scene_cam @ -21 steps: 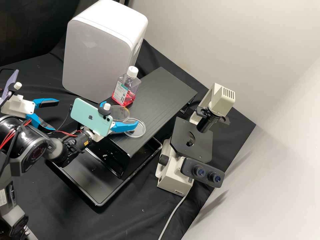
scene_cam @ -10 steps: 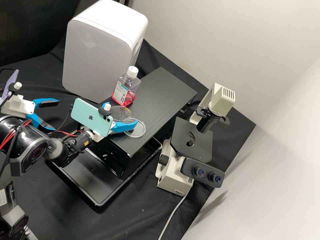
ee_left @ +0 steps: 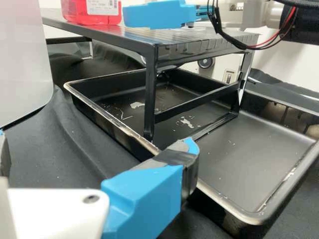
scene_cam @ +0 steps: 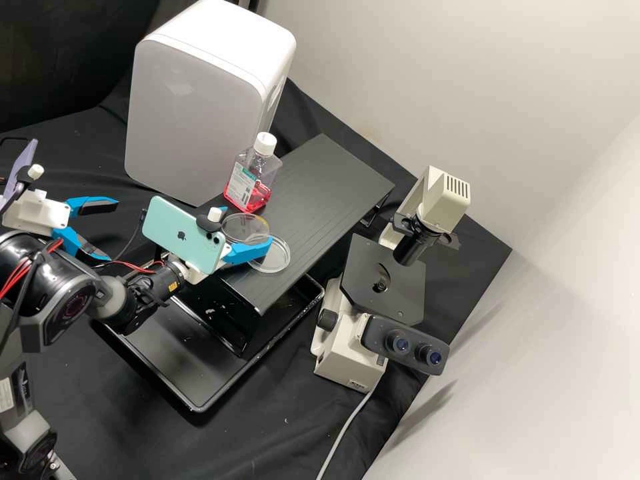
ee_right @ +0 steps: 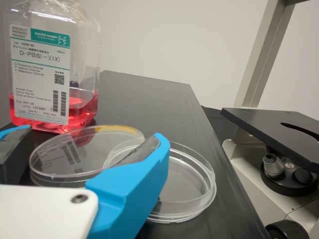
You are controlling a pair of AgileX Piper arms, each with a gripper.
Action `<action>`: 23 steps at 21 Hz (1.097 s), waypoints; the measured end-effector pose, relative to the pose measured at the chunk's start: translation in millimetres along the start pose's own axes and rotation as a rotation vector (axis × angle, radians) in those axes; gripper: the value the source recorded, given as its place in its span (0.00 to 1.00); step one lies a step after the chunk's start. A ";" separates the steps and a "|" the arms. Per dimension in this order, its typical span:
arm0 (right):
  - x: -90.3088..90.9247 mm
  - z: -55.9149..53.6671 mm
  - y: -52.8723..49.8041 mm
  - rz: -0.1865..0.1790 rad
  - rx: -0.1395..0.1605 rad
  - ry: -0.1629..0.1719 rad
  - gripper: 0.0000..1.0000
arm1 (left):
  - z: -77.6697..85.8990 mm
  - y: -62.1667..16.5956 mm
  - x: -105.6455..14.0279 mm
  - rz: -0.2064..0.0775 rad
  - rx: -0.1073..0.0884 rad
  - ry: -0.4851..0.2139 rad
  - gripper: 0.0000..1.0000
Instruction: Place the lid on the petri dish
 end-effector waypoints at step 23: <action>-7.1 6.0 11.3 0.027 0.017 -0.028 0.00 | -0.5 -1.5 0.4 -0.006 -0.001 0.002 1.00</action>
